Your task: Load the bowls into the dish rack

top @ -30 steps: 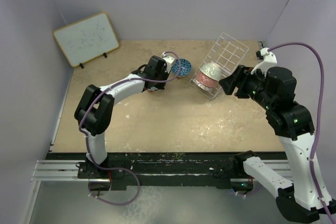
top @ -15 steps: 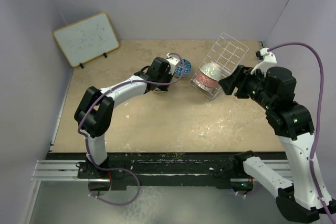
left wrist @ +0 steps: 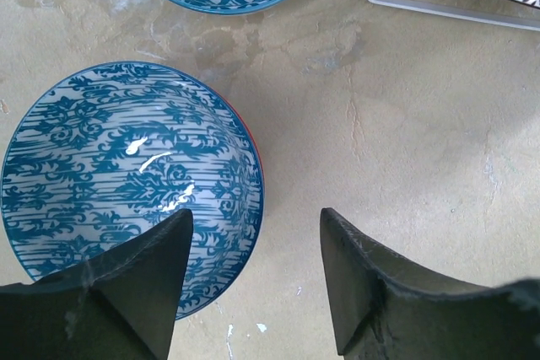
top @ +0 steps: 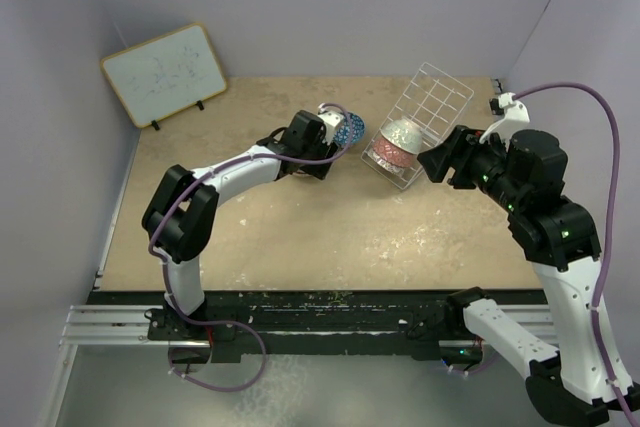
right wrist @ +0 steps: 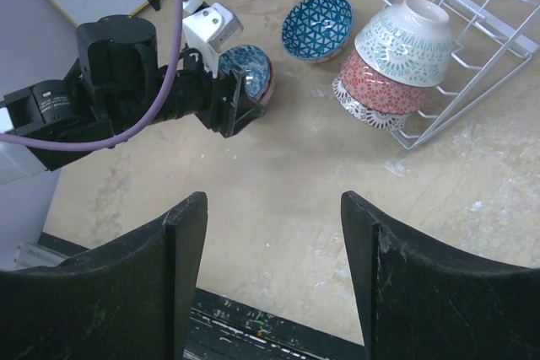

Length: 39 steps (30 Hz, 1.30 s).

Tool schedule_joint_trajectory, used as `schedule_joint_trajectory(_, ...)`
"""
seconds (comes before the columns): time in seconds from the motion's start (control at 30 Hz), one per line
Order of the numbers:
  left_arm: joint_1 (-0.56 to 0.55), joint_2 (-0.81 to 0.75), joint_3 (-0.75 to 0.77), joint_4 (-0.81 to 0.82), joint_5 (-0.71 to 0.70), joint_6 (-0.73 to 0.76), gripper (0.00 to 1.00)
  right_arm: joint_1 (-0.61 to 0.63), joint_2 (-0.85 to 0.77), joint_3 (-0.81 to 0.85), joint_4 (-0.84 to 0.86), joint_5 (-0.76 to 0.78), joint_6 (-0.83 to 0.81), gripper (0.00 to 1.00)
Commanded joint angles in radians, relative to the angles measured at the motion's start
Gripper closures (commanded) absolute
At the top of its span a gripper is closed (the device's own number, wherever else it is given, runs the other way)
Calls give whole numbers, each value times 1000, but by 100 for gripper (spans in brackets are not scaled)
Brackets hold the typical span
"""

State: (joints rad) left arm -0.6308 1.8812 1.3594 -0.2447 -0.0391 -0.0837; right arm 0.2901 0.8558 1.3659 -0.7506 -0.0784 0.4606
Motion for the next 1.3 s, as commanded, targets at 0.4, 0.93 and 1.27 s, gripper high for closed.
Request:
schedule_joint_trajectory(0.4, -4, 27, 25, 33, -24, 42, 65, 4, -14, -1, 18, -3, -1, 33)
schedule_joint_trajectory(0.93, -3, -50, 9, 38, -45, 43, 100, 4, -19, -4, 16, 0, 4, 33)
schedule_joint_trajectory(1.27, -4, -141, 6, 44, -65, 23, 100, 4, -17, -2, 19, -2, 6, 33)
